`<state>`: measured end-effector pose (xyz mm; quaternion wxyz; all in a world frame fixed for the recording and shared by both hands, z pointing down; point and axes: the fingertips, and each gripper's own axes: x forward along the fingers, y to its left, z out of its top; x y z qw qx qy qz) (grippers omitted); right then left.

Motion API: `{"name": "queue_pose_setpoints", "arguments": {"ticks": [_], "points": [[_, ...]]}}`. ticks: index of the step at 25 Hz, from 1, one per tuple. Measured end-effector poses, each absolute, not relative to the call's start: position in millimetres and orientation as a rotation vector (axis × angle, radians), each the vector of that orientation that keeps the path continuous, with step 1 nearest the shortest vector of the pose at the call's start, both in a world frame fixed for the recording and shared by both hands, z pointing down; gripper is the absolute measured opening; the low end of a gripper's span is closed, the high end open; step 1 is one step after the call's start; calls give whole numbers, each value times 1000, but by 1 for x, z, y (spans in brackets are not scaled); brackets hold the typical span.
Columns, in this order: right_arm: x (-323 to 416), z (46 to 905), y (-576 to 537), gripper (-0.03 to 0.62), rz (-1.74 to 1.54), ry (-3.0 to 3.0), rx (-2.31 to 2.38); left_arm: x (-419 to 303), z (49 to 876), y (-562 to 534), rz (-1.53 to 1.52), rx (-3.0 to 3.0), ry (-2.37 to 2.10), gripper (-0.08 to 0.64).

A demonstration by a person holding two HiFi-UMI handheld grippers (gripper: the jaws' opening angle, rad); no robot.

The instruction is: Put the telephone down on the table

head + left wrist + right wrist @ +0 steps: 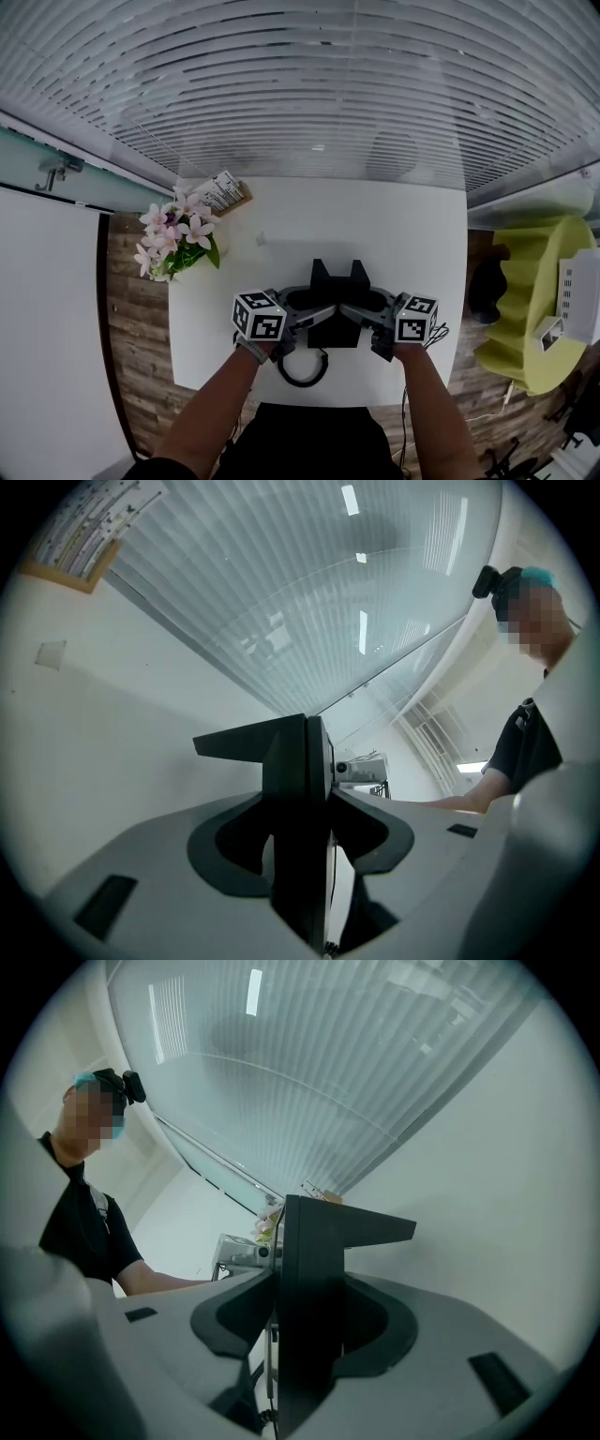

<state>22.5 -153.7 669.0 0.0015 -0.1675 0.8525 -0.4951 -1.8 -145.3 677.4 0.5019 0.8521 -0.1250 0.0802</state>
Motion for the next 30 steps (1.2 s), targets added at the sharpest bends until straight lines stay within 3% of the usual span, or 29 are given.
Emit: {"name": "queue_pose_setpoints", "arguments": {"ticks": [17, 30], "points": [[21, 680, -160, 204, -1755, 2583, -497, -2, 688, -152, 195, 1972, -237, 208], [48, 680, -166, 259, -1748, 2534, -698, -22, 685, -152, 214, 1993, -378, 277]]}}
